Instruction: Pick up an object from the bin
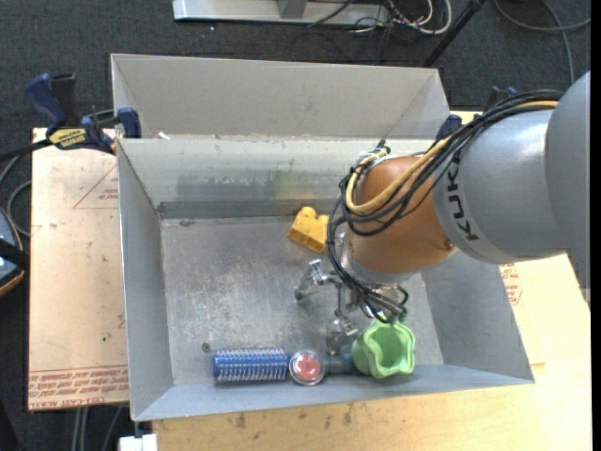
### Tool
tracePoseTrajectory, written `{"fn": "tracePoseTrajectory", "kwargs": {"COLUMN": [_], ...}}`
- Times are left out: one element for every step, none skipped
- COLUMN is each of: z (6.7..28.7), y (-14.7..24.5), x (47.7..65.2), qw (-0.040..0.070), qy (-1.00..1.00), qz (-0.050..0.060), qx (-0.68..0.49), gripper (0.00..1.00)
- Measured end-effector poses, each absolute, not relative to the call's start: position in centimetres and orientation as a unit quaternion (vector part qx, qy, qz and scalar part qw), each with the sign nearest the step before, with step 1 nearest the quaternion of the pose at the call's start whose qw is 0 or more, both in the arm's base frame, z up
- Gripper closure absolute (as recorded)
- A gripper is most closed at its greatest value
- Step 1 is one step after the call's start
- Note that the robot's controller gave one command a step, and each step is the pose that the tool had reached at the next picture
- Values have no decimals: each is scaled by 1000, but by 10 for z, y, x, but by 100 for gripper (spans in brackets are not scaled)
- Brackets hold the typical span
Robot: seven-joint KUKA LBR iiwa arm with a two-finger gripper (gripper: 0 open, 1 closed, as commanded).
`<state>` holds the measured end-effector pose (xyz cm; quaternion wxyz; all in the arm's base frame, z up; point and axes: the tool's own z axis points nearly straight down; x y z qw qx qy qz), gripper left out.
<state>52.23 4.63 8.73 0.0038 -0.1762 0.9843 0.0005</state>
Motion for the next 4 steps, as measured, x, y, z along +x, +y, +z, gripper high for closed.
{"fn": "tracePoseTrajectory", "kwargs": {"z": [186, 100, 102, 207], "y": [94, 112, 112, 105], "x": [493, 487, 488, 498], "qw": [4, 0, 1, 6], "qy": [997, 983, 984, 985], "qz": [2, 1, 1, 0], "qx": [-75, -182, -181, -175], "gripper": [0, 0, 100, 100]}}
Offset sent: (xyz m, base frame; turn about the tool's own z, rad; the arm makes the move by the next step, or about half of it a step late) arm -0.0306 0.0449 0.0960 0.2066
